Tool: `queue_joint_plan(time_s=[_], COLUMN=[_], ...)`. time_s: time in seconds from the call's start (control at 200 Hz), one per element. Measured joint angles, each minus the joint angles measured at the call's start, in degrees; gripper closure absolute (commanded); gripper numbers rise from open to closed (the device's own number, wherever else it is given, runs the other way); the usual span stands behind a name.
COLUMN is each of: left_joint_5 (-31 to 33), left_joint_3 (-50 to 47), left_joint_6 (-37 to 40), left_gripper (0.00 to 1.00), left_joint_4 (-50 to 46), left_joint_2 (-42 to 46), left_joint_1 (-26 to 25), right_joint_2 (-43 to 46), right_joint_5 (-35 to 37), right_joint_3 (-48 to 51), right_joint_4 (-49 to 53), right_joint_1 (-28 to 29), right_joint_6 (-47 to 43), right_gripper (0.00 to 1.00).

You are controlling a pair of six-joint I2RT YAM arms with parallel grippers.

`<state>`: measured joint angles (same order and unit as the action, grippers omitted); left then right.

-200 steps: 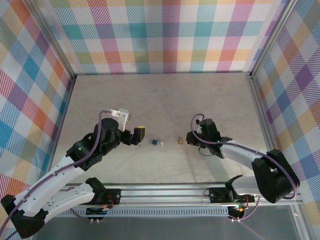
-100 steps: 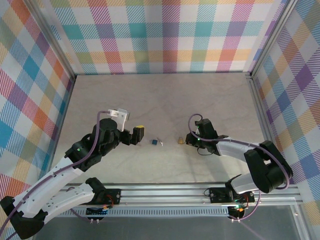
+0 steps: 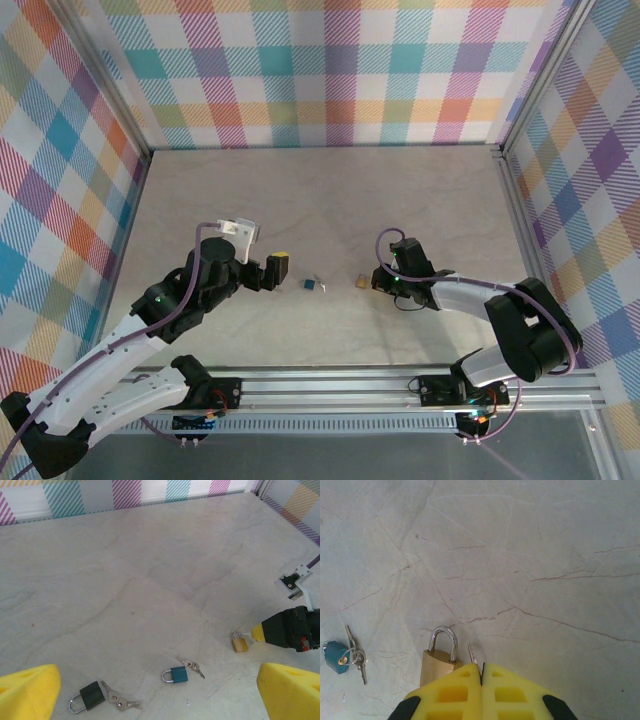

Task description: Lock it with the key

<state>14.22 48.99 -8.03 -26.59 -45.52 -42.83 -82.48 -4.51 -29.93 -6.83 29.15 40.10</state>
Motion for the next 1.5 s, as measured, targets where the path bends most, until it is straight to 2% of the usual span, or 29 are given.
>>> queue_joint_plan(time_s=[0.925,1.04,1.28,1.425,1.5], left_joint_5=[0.09,0.46,0.5,0.9,1.14], left_joint_3=[-0.02,-0.02,-0.02,-0.02,-0.02], left_joint_6=[0.2,0.2,0.22,0.22,0.22], left_gripper=[0.0,0.0,0.0,0.0,0.0], left_joint_4=[0.0,0.0,0.0,-0.02,0.0], left_joint_2=[0.0,0.0,0.0,0.0,0.0], left_joint_1=[0.0,0.0,0.0,0.0,0.0], right_joint_2=[-0.26,1.11,8.5,14.93,18.75], right_joint_5=[-0.02,0.13,2.36,4.44,5.6], right_joint_3=[-0.55,-0.55,-0.59,-0.63,-0.81], right_joint_4=[0.94,1.95,5.29,8.07,9.68], right_joint_1=[0.0,0.0,0.0,0.0,0.0], right_joint_6=[0.17,0.11,-1.27,-3.5,-4.96], right_gripper=[0.77,0.63,0.2,0.0,0.01])
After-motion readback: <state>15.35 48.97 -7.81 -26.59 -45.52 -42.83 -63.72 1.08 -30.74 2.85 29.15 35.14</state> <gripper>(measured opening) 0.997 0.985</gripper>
